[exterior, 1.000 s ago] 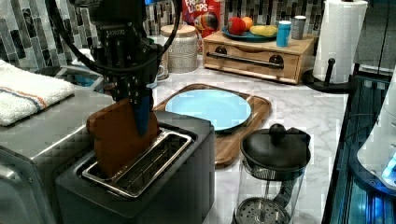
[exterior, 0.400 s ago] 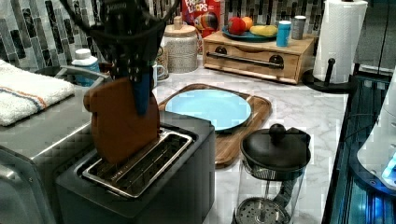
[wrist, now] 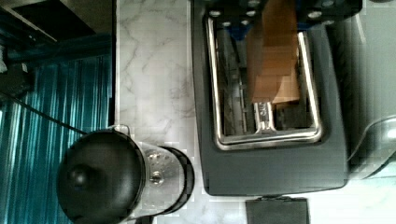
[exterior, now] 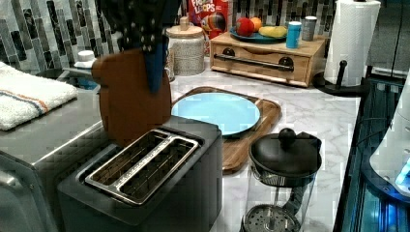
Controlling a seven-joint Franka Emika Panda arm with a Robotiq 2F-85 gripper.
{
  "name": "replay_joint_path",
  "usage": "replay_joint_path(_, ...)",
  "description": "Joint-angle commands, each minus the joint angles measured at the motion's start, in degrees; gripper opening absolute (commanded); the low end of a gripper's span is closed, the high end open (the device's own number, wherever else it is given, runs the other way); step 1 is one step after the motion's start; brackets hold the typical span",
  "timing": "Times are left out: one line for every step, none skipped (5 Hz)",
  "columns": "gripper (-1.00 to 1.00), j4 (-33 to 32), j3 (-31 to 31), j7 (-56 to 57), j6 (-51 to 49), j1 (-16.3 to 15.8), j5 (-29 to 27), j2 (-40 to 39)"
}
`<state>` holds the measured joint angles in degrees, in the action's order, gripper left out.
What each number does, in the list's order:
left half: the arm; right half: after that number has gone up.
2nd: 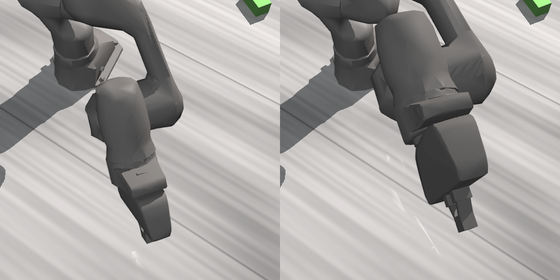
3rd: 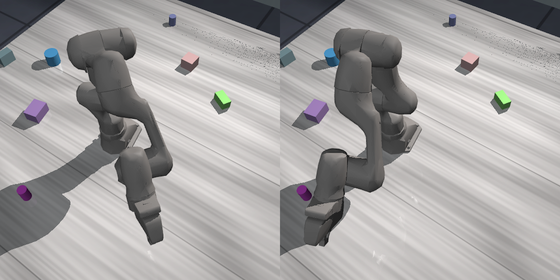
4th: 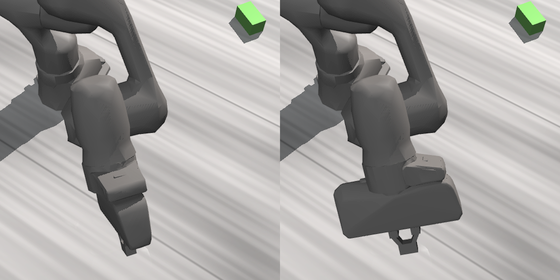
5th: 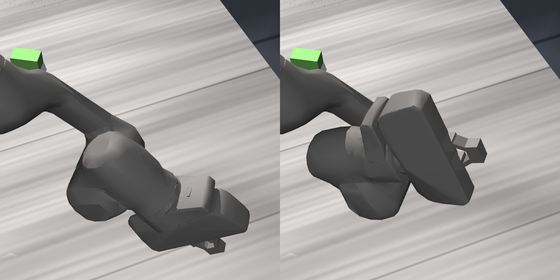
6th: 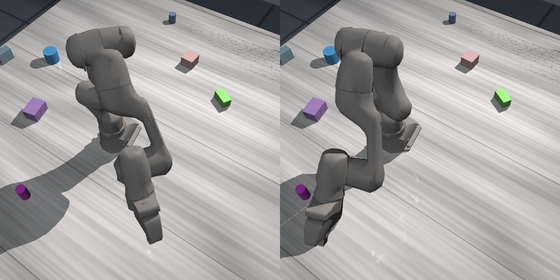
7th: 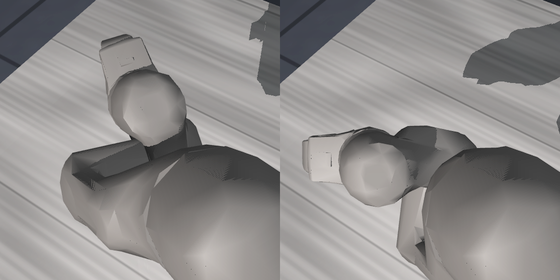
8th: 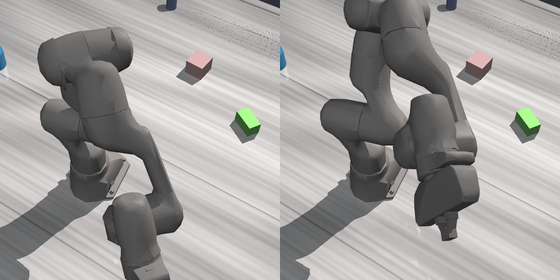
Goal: Pick up the toast.
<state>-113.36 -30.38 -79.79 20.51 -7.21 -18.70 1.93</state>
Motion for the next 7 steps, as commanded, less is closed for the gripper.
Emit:
replay_joint_path(-1.0,-4.59,10.17,18.06,-0.37,2.73,-1.95,10.86)
replay_joint_path(-1.0,-7.46,14.56,23.43,-0.64,5.53,1.01,11.55)
replay_joint_path(-1.0,-7.84,16.98,25.38,-1.52,7.61,5.76,10.87)
replay_joint_path(-1.0,-6.77,18.48,25.46,-3.36,8.17,11.11,9.51)
replay_joint_path(-1.0,-7.02,18.44,23.48,-4.01,8.99,16.64,8.73)
replay_joint_path(-1.0,-7.43,18.02,22.56,-2.86,9.37,17.54,8.49)
replay_joint_path(-1.0,-5.13,15.98,20.86,-4.65,10.36,19.02,6.61)
